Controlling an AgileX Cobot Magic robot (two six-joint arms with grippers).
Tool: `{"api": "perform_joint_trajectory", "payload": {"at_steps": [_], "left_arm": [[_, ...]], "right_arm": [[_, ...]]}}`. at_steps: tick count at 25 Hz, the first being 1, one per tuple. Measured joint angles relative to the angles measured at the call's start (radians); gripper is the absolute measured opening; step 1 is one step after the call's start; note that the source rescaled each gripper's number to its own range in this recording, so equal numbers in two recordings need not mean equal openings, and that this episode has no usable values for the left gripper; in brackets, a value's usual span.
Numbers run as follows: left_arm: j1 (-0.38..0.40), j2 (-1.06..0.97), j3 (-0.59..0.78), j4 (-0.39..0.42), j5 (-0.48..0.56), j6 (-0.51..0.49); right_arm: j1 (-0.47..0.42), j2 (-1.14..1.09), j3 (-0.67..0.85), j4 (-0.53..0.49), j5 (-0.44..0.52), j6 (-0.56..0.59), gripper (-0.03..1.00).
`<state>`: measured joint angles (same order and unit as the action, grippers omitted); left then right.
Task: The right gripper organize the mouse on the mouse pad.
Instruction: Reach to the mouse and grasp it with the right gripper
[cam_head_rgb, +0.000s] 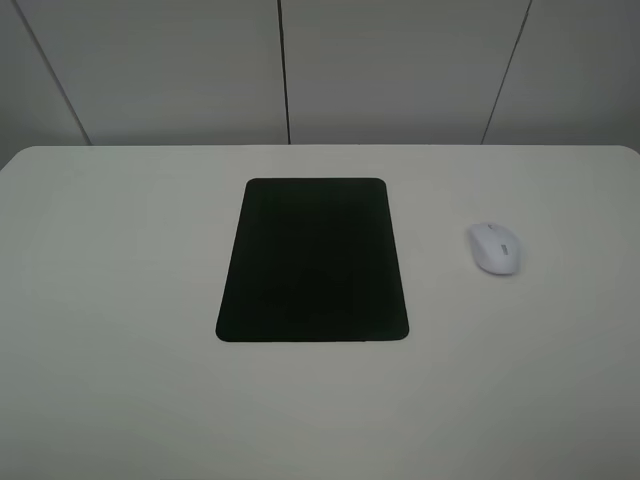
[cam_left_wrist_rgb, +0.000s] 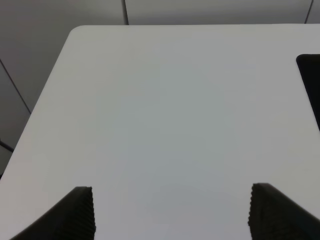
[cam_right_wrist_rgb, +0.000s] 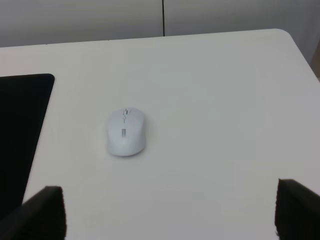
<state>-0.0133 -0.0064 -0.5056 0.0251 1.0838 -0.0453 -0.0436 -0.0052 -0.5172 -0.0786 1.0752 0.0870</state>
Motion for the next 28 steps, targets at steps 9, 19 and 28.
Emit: {"api": "perform_joint_trajectory", "payload": {"at_steps": [9,19,28], "left_arm": [[0.0,0.0,0.0,0.0,0.0,0.0],[0.0,0.0,0.0,0.0,0.0,0.0],[0.0,0.0,0.0,0.0,0.0,0.0]], "right_arm": [[0.0,0.0,0.0,0.0,0.0,0.0,1.0],[0.0,0.0,0.0,0.0,0.0,0.0,1.0],[0.0,0.0,0.0,0.0,0.0,0.0,1.0]]}}
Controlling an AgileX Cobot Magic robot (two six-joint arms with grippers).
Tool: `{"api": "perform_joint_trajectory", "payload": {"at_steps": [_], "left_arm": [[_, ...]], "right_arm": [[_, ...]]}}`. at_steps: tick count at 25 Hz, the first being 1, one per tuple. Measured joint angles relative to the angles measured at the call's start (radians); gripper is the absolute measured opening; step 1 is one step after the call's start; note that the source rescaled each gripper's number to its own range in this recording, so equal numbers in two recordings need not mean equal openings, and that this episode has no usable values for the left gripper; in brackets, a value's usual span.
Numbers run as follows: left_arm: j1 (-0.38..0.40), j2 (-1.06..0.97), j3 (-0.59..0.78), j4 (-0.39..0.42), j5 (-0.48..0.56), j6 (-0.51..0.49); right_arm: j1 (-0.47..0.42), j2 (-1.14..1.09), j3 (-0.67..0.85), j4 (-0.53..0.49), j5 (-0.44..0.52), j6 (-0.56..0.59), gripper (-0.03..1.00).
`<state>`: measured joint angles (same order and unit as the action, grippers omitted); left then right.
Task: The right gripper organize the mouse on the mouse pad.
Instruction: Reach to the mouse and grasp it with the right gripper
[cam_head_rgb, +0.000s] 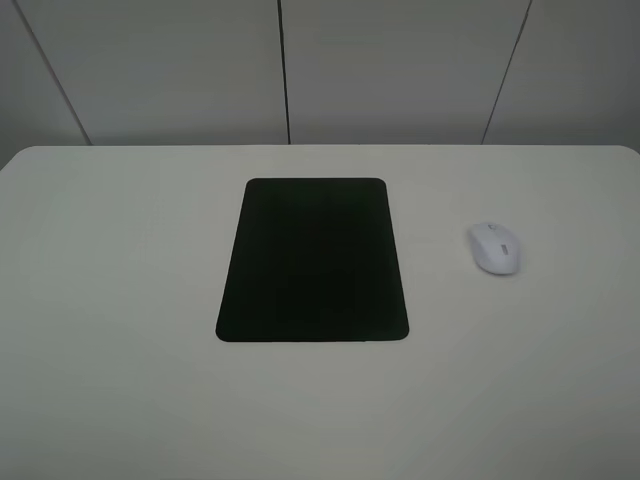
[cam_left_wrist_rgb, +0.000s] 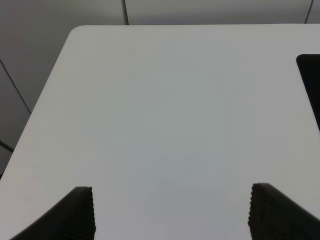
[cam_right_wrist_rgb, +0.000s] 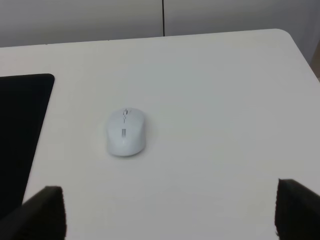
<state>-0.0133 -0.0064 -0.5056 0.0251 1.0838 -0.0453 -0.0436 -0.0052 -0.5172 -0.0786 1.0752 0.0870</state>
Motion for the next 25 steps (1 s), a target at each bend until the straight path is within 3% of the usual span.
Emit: {"api": "perform_joint_trajectory", "payload": {"at_steps": [25], "left_arm": [[0.0,0.0,0.0,0.0,0.0,0.0]], "right_arm": [[0.0,0.001,0.0,0.0,0.0,0.0,1.0]]}}
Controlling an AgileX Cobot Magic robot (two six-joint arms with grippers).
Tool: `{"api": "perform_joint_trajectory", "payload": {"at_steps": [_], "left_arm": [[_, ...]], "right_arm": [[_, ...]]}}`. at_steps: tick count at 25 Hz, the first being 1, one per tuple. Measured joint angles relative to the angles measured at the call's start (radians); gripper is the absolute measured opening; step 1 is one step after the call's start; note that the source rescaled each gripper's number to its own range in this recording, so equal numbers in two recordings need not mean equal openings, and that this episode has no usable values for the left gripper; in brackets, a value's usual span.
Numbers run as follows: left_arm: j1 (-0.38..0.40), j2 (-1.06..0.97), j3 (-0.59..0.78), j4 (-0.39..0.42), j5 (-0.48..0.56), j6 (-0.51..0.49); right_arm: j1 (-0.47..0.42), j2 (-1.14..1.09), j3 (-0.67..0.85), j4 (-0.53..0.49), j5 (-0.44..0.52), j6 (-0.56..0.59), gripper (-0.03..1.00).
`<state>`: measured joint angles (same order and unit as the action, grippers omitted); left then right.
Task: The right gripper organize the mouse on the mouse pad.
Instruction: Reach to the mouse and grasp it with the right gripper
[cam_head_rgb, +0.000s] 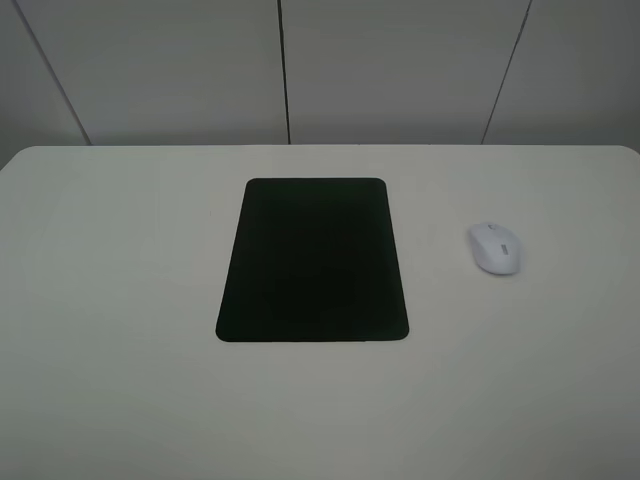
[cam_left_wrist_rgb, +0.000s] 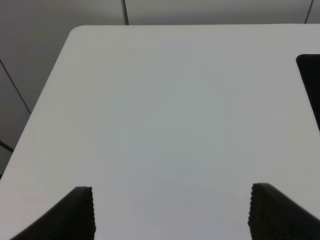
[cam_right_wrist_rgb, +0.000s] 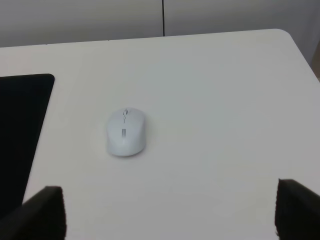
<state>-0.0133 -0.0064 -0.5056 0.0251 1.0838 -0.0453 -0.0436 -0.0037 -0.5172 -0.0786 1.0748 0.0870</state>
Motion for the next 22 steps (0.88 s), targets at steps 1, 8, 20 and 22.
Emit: {"api": "perform_joint_trajectory", "payload": {"at_steps": [1,8,20,22], "left_arm": [[0.0,0.0,0.0,0.0,0.0,0.0],[0.0,0.0,0.0,0.0,0.0,0.0],[0.0,0.0,0.0,0.0,0.0,0.0],[0.0,0.0,0.0,0.0,0.0,0.0]], "right_arm": [[0.0,0.013,0.0,0.0,-0.002,0.0,1.0],[0.0,0.344,-0.082,0.0,-0.063,0.0,1.0],[0.219,1.0,-0.321,-0.02,-0.171,0.05,1.0],[0.264,1.104,-0.372,-0.032,-0.203,0.076,1.0]]}}
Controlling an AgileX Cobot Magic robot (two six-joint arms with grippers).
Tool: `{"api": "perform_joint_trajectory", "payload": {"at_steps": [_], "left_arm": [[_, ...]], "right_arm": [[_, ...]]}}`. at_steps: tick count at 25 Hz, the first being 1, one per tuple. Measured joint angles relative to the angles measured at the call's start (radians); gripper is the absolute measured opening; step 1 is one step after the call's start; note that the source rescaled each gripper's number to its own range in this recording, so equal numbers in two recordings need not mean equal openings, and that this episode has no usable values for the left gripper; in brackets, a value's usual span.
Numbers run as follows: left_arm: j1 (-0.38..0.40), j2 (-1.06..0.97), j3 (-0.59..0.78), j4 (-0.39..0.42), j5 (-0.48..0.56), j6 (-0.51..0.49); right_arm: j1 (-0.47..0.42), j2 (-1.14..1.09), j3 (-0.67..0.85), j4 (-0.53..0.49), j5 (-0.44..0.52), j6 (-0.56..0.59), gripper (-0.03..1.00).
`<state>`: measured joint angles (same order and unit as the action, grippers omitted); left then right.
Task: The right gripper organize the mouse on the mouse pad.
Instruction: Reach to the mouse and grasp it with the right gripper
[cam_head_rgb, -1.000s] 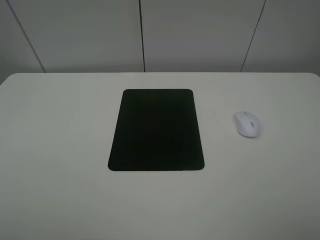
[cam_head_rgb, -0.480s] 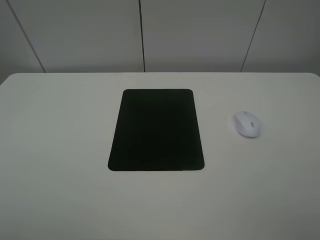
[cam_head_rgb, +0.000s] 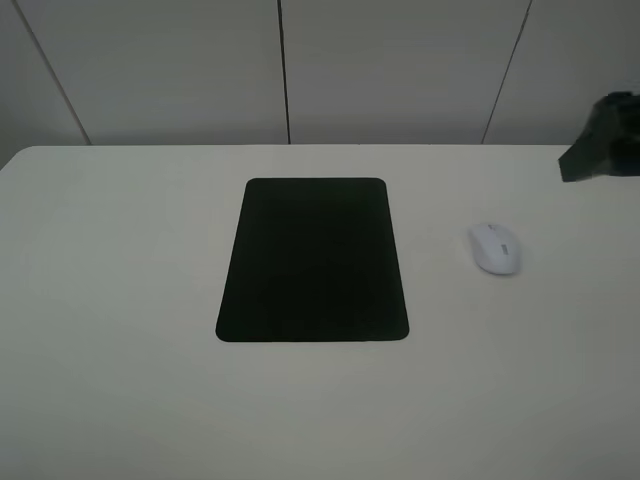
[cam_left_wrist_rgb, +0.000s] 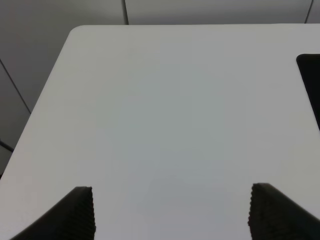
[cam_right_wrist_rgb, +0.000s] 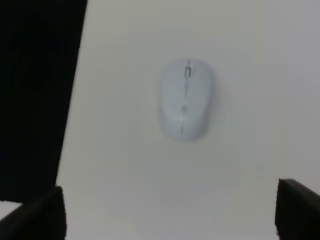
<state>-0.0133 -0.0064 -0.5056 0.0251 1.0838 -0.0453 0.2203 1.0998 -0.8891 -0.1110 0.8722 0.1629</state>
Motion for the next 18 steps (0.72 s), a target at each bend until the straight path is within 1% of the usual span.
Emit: {"api": "perform_joint_trajectory", "payload": {"at_steps": [2,6,10,14,18], "left_arm": [[0.0,0.0,0.0,0.0,0.0,0.0],[0.0,0.0,0.0,0.0,0.0,0.0],[0.0,0.0,0.0,0.0,0.0,0.0],[0.0,0.0,0.0,0.0,-0.001,0.0],[0.0,0.0,0.0,0.0,-0.001,0.0]], "right_arm": [[0.017,0.094,-0.048,-0.002,-0.011,0.013,1.0],[0.019,0.259,-0.128,-0.014,-0.014,0.011,1.0],[0.019,0.382,-0.159,-0.016,-0.013,0.003,1.0],[0.019,0.443,-0.162,-0.01,-0.021,0.003,1.0],[0.019,0.459,-0.162,0.007,-0.025,0.003,1.0]]}}
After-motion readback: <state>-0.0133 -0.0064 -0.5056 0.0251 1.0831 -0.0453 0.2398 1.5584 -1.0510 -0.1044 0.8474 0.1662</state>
